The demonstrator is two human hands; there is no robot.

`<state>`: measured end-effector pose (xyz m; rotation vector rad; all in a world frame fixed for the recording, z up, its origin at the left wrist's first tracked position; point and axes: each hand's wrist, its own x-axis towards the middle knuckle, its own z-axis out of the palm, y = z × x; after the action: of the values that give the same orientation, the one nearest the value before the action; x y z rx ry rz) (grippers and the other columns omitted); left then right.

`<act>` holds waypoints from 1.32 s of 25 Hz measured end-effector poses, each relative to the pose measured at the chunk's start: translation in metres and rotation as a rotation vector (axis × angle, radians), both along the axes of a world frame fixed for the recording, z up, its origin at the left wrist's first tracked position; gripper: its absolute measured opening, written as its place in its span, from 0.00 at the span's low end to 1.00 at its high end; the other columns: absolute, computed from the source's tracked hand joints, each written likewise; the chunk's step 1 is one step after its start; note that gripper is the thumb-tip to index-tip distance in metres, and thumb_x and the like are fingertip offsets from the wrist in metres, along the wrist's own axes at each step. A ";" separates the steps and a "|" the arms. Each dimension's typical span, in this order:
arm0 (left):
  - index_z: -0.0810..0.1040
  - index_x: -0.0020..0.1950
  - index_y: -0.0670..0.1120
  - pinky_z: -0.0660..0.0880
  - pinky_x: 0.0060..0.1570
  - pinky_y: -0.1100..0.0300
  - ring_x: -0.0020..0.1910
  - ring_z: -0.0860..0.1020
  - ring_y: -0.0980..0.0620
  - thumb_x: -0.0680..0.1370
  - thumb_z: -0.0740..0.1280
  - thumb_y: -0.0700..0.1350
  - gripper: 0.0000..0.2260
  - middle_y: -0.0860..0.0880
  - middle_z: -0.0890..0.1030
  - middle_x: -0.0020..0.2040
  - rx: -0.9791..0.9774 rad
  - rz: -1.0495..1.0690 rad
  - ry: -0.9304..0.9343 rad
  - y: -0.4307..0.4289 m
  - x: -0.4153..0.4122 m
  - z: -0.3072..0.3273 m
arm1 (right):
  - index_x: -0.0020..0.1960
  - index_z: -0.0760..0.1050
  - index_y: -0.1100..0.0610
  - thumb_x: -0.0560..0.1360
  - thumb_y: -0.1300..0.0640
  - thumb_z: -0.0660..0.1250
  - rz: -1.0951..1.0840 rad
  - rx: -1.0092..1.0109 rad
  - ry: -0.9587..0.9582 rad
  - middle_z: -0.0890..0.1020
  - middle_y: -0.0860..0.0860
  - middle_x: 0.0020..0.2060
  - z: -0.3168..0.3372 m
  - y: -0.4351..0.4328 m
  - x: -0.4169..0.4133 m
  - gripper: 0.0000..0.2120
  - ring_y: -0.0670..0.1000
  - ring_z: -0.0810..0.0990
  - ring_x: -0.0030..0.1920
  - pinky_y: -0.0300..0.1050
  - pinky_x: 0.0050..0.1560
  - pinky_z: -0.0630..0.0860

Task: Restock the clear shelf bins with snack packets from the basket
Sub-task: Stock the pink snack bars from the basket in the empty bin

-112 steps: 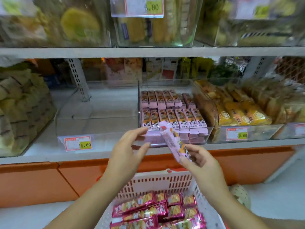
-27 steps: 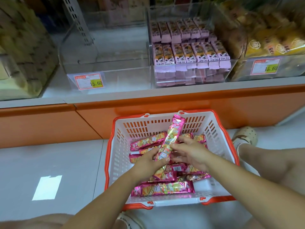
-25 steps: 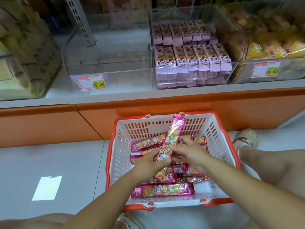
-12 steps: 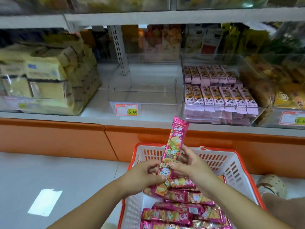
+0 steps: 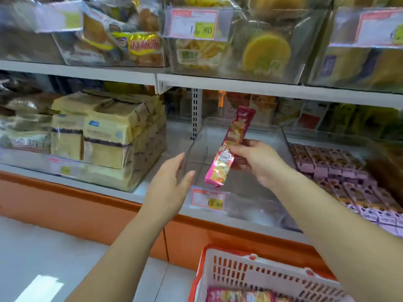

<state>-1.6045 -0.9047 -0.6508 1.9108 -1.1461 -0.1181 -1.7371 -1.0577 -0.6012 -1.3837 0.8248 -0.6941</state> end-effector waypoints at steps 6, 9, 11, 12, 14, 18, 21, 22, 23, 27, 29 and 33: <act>0.56 0.77 0.58 0.64 0.61 0.67 0.69 0.69 0.56 0.81 0.59 0.51 0.25 0.59 0.70 0.69 0.098 -0.117 0.139 -0.010 0.018 -0.037 | 0.58 0.76 0.66 0.73 0.64 0.72 0.025 0.050 0.498 0.83 0.63 0.48 -0.060 -0.046 0.070 0.14 0.58 0.82 0.37 0.52 0.38 0.82; 0.57 0.65 0.76 0.64 0.55 0.78 0.61 0.70 0.70 0.81 0.60 0.51 0.22 0.78 0.68 0.59 0.055 -0.161 0.217 -0.008 0.021 -0.034 | 0.62 0.73 0.68 0.75 0.66 0.69 0.114 0.178 0.580 0.81 0.61 0.41 -0.075 -0.044 0.086 0.16 0.56 0.82 0.29 0.50 0.26 0.80; 0.56 0.56 0.83 0.64 0.51 0.81 0.55 0.71 0.76 0.81 0.60 0.50 0.24 0.83 0.69 0.49 0.080 -0.157 0.225 -0.006 0.020 -0.031 | 0.62 0.73 0.68 0.76 0.67 0.68 0.164 0.182 0.645 0.82 0.63 0.48 -0.078 -0.043 0.094 0.16 0.57 0.84 0.37 0.47 0.25 0.79; 0.56 0.54 0.84 0.67 0.51 0.78 0.54 0.72 0.76 0.81 0.60 0.50 0.25 0.83 0.69 0.48 0.079 -0.156 0.221 -0.006 0.019 -0.030 | 0.63 0.73 0.68 0.76 0.66 0.68 0.181 0.169 0.677 0.81 0.63 0.53 -0.079 -0.041 0.096 0.16 0.58 0.84 0.43 0.46 0.25 0.79; 0.55 0.55 0.83 0.70 0.52 0.72 0.54 0.75 0.70 0.81 0.61 0.50 0.25 0.82 0.70 0.48 0.079 -0.143 0.214 -0.006 0.017 -0.029 | 0.64 0.72 0.67 0.76 0.65 0.68 0.212 0.167 0.690 0.80 0.62 0.57 -0.082 -0.042 0.096 0.18 0.59 0.83 0.46 0.45 0.28 0.80; 0.55 0.60 0.79 0.65 0.53 0.76 0.55 0.70 0.75 0.81 0.61 0.49 0.25 0.81 0.67 0.51 0.059 -0.120 0.159 -0.003 0.006 -0.024 | 0.64 0.72 0.65 0.77 0.59 0.67 0.194 0.007 0.636 0.80 0.61 0.56 -0.060 -0.031 0.076 0.18 0.56 0.81 0.42 0.49 0.49 0.80; 0.62 0.74 0.58 0.68 0.58 0.64 0.58 0.71 0.64 0.80 0.62 0.48 0.23 0.62 0.72 0.61 -0.078 0.067 0.019 0.008 -0.004 -0.024 | 0.65 0.73 0.56 0.77 0.53 0.67 -0.008 -0.431 0.503 0.80 0.55 0.53 -0.031 -0.020 0.037 0.18 0.55 0.81 0.49 0.46 0.53 0.77; 0.65 0.73 0.53 0.70 0.55 0.62 0.55 0.72 0.60 0.80 0.62 0.46 0.21 0.58 0.73 0.58 -0.141 0.132 -0.042 0.015 -0.009 -0.023 | 0.62 0.74 0.51 0.77 0.54 0.66 -0.039 -0.468 0.353 0.80 0.53 0.50 -0.024 -0.010 0.017 0.14 0.54 0.81 0.48 0.47 0.53 0.78; 0.68 0.71 0.51 0.70 0.50 0.64 0.51 0.73 0.60 0.79 0.63 0.45 0.19 0.57 0.73 0.55 -0.204 0.154 -0.097 0.022 -0.017 -0.022 | 0.58 0.75 0.47 0.77 0.56 0.65 -0.056 -0.487 0.215 0.81 0.52 0.47 -0.021 0.003 -0.008 0.11 0.54 0.82 0.45 0.49 0.52 0.79; 0.73 0.64 0.51 0.70 0.45 0.69 0.45 0.73 0.62 0.78 0.62 0.46 0.15 0.59 0.73 0.51 -0.169 -0.076 -0.248 0.040 -0.068 -0.039 | 0.53 0.76 0.46 0.78 0.64 0.63 -0.075 -0.480 0.005 0.81 0.54 0.42 -0.040 0.070 -0.113 0.14 0.52 0.81 0.38 0.43 0.40 0.79; 0.72 0.64 0.54 0.75 0.48 0.61 0.50 0.74 0.59 0.77 0.60 0.49 0.15 0.58 0.74 0.56 0.081 -0.286 -0.257 0.038 -0.098 -0.071 | 0.56 0.76 0.48 0.78 0.64 0.62 -0.129 -0.389 0.144 0.81 0.52 0.42 -0.087 0.081 -0.154 0.13 0.49 0.81 0.37 0.42 0.39 0.80; 0.68 0.70 0.54 0.70 0.63 0.57 0.64 0.71 0.54 0.81 0.61 0.48 0.18 0.54 0.70 0.69 0.485 -0.482 -0.147 0.026 -0.142 -0.149 | 0.62 0.75 0.52 0.79 0.60 0.61 -0.085 -0.150 0.735 0.81 0.51 0.53 -0.218 0.066 -0.219 0.13 0.54 0.82 0.48 0.53 0.49 0.78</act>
<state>-1.7466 -0.8783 -0.7998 2.0330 -1.7891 -0.5713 -1.9560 -0.9914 -0.8193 -1.7769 1.4326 -0.2985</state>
